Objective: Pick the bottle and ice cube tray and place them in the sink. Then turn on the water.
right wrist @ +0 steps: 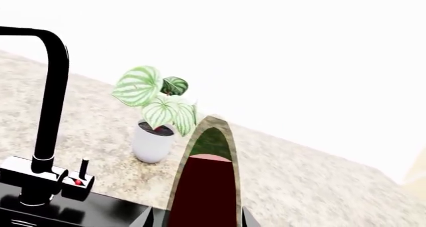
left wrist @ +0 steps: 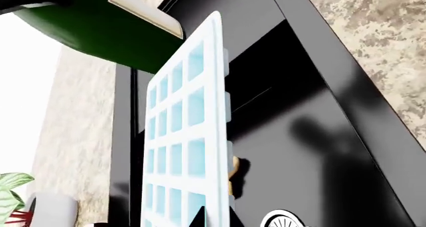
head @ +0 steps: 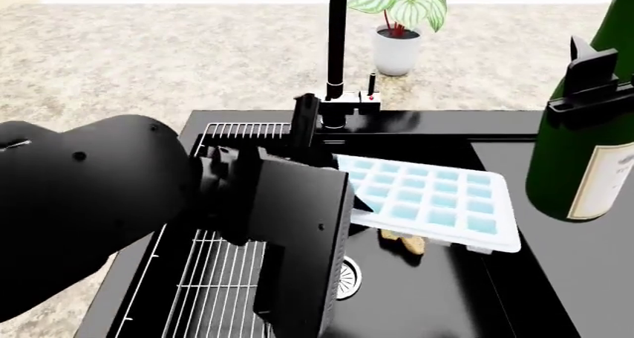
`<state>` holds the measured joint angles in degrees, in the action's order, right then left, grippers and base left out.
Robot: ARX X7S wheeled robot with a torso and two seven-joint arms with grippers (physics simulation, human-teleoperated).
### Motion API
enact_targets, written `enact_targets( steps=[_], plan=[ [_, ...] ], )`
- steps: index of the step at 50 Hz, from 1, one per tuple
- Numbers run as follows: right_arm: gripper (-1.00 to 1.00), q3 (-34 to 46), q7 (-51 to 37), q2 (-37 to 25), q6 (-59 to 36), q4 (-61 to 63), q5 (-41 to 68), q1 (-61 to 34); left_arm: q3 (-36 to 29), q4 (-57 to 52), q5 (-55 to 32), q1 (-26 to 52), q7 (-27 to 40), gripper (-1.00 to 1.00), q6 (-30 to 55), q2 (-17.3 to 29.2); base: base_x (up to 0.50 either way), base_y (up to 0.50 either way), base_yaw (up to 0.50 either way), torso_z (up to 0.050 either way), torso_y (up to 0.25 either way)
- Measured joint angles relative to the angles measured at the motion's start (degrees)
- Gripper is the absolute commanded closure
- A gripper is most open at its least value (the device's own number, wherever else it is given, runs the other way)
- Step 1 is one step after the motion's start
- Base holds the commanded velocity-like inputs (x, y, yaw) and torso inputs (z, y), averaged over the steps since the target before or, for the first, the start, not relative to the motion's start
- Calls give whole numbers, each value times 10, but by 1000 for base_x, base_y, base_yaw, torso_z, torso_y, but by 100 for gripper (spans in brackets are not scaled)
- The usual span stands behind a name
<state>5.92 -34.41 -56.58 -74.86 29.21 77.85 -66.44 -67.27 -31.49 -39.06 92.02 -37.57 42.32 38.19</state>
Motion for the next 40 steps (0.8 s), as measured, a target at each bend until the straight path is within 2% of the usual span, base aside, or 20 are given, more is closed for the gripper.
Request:
enact_targets(
  steps=[16, 27, 40],
  plan=[
    [100, -14, -9, -15, 7, 5, 13, 15, 43, 57, -115, 9, 36, 100, 102, -56, 0, 0, 0, 1, 1],
    [100, -16, -13, -21, 11, 6, 17, 19, 41, 94, -136, 5, 48, 100, 134, -76, 0, 0, 0, 0, 1],
    [100, -18, -16, -26, 15, 7, 21, 25, 32, 127, -137, -16, 53, 100, 133, -95, 0, 0, 0, 1, 1]
  ],
)
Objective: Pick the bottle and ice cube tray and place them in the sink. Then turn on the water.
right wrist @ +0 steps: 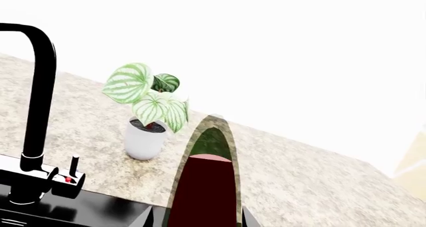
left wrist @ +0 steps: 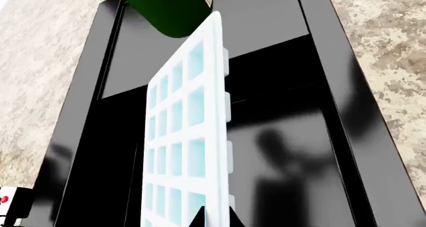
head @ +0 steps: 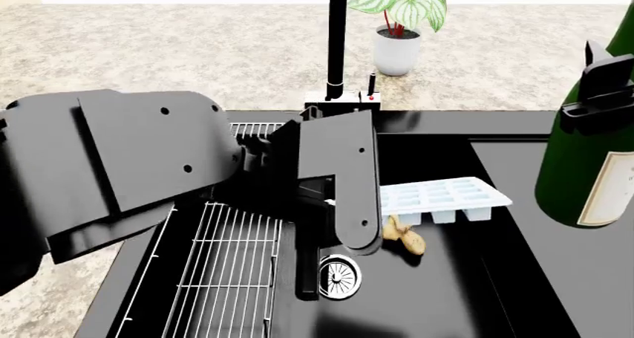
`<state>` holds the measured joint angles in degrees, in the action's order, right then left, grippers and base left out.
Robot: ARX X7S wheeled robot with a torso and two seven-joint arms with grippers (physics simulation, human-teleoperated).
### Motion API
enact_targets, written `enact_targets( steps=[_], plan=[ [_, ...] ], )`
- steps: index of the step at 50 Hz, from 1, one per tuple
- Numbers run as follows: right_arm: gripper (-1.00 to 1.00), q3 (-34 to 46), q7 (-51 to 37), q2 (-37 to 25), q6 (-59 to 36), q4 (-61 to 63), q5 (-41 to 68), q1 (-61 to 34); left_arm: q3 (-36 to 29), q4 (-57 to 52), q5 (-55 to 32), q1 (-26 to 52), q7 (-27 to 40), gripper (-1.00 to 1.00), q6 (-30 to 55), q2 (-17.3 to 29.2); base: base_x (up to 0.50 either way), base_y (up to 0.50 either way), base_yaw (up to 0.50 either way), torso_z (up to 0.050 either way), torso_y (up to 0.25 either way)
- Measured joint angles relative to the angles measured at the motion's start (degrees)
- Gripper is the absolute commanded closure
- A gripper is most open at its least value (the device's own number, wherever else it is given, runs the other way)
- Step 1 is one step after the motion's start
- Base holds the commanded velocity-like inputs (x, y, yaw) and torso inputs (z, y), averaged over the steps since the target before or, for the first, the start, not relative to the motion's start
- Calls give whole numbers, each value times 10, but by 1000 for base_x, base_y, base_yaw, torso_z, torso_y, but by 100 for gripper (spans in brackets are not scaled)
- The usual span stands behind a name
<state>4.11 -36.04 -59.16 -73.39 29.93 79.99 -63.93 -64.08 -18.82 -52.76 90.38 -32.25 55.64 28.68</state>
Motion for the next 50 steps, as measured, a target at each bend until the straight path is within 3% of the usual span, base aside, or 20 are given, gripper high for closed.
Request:
enact_targets(
  steps=[50],
  plan=[
    [100, -7, -11, -19, 16, 6, 14, 26, -56, 31, 10, -87, 0, 100, -28, -36, 0, 0, 0, 0, 1]
  ],
)
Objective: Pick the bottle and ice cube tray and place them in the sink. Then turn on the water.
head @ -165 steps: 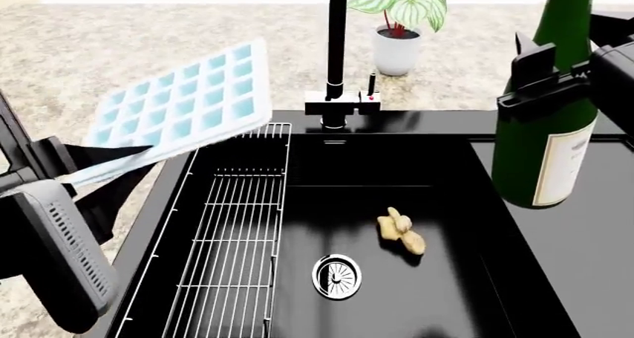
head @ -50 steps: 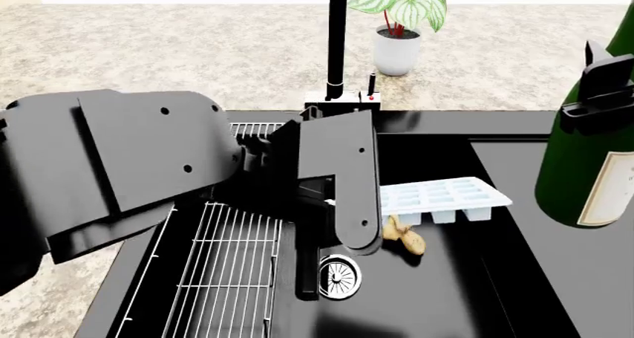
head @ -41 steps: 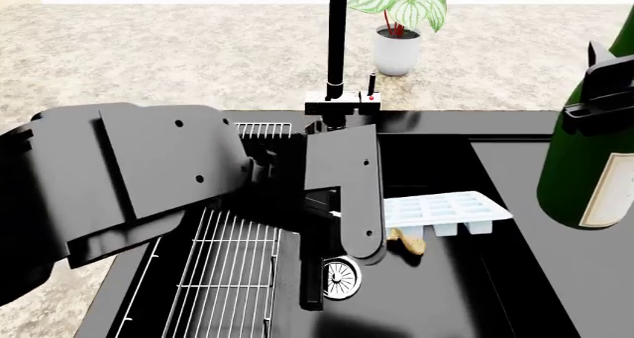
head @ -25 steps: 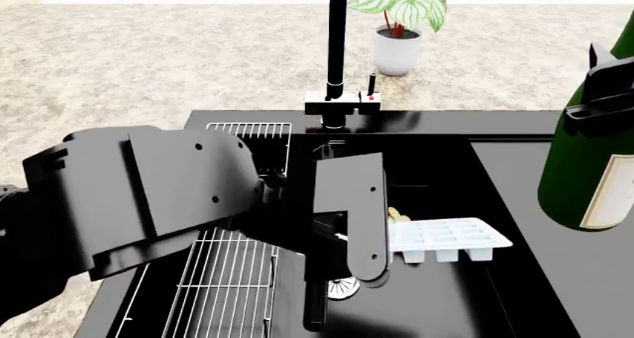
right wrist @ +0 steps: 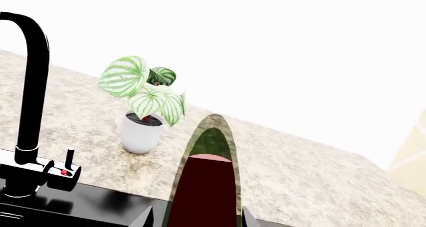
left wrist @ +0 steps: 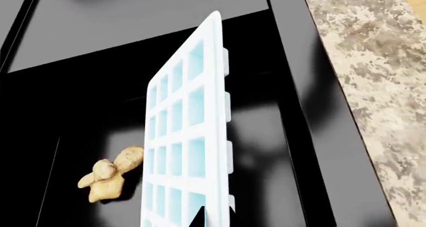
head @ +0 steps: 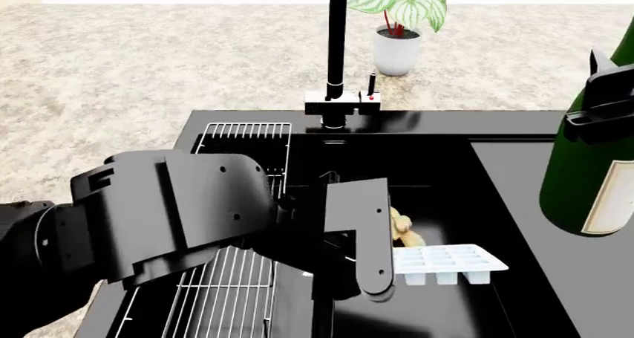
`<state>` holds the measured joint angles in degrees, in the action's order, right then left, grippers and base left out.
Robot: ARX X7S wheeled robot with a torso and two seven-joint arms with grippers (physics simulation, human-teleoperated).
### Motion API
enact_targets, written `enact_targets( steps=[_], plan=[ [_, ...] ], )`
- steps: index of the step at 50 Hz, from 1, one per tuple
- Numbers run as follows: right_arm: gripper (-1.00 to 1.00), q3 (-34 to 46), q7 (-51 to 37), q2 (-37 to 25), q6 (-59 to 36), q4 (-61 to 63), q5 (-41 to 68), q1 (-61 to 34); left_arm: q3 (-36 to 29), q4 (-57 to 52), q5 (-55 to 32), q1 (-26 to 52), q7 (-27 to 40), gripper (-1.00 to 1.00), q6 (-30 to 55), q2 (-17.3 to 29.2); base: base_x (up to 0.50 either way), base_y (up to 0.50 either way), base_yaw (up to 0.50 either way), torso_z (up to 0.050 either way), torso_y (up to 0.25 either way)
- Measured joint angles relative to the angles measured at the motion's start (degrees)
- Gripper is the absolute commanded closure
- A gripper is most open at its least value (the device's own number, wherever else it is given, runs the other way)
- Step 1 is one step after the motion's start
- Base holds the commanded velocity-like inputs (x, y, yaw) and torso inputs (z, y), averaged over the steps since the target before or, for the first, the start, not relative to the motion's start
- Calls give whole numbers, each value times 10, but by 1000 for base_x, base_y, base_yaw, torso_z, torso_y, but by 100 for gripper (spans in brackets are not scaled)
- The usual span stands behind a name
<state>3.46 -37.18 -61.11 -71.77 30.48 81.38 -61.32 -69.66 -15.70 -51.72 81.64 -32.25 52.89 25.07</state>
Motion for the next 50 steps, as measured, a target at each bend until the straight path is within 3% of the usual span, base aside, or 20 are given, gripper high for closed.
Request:
enact_targets(
  steps=[50],
  plan=[
    [100, -7, -5, -17, 18, 3, 7, 28, -50, 68, 38, -43, -31, 100, -37, -23, 0, 0, 0, 0, 1]
  ],
)
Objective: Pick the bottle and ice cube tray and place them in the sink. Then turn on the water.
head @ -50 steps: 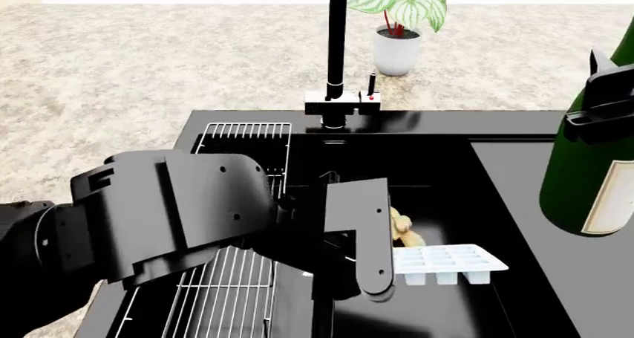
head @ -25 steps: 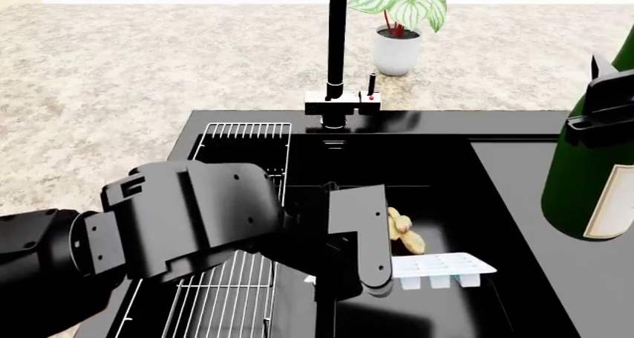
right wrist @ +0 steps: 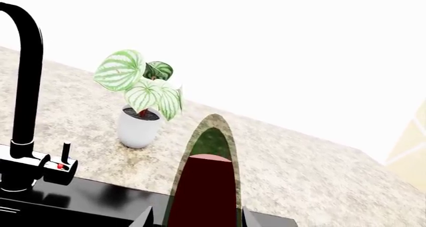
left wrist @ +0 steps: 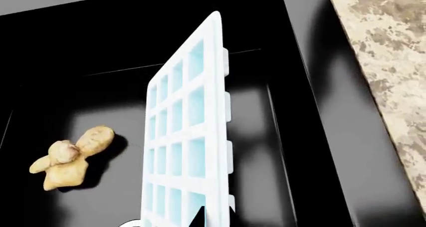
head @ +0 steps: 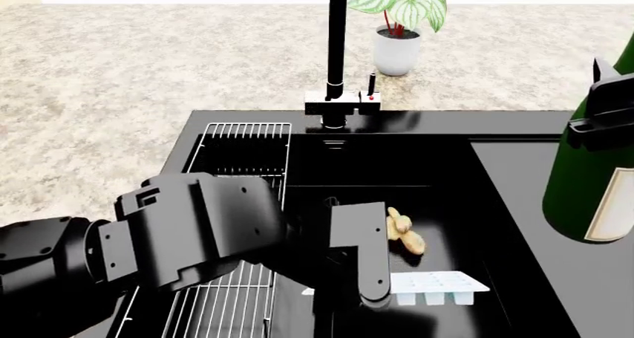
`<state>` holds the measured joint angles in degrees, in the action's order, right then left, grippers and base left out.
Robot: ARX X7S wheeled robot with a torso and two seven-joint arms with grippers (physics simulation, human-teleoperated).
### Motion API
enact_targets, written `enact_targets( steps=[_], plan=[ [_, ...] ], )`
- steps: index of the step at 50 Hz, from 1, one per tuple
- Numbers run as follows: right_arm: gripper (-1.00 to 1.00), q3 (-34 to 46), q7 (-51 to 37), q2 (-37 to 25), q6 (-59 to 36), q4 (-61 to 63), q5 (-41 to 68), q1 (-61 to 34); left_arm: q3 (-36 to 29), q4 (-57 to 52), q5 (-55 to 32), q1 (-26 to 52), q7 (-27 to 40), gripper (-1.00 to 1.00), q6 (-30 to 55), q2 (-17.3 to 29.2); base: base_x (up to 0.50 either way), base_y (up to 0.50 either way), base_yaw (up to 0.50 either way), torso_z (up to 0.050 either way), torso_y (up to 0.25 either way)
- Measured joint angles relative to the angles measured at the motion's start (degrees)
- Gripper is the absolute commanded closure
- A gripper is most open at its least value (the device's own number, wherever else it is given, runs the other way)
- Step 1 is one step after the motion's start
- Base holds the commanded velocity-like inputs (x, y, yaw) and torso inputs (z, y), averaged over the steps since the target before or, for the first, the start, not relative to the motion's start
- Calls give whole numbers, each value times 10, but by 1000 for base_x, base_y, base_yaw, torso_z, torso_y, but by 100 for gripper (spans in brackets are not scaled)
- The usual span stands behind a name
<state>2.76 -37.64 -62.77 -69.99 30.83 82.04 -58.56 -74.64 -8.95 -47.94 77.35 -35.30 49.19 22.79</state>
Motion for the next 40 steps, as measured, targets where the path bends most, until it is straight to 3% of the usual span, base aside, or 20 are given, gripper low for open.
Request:
enact_targets(
  steps=[26, 27, 40],
  plan=[
    [100, -8, 1, -8, 14, 1, -1, 20, -18, 1, 8, -8, -4, 100, -2, -3, 0, 0, 0, 0, 0],
    [100, -9, 1, -8, 15, 2, -1, 21, -18, 1, 8, -8, -4, -100, -2, -3, 0, 0, 0, 10, 0],
    [100, -11, 1, -11, 19, 1, -1, 27, -21, 4, 9, -6, -6, -100, -2, -5, 0, 0, 0, 0, 1]
  ],
)
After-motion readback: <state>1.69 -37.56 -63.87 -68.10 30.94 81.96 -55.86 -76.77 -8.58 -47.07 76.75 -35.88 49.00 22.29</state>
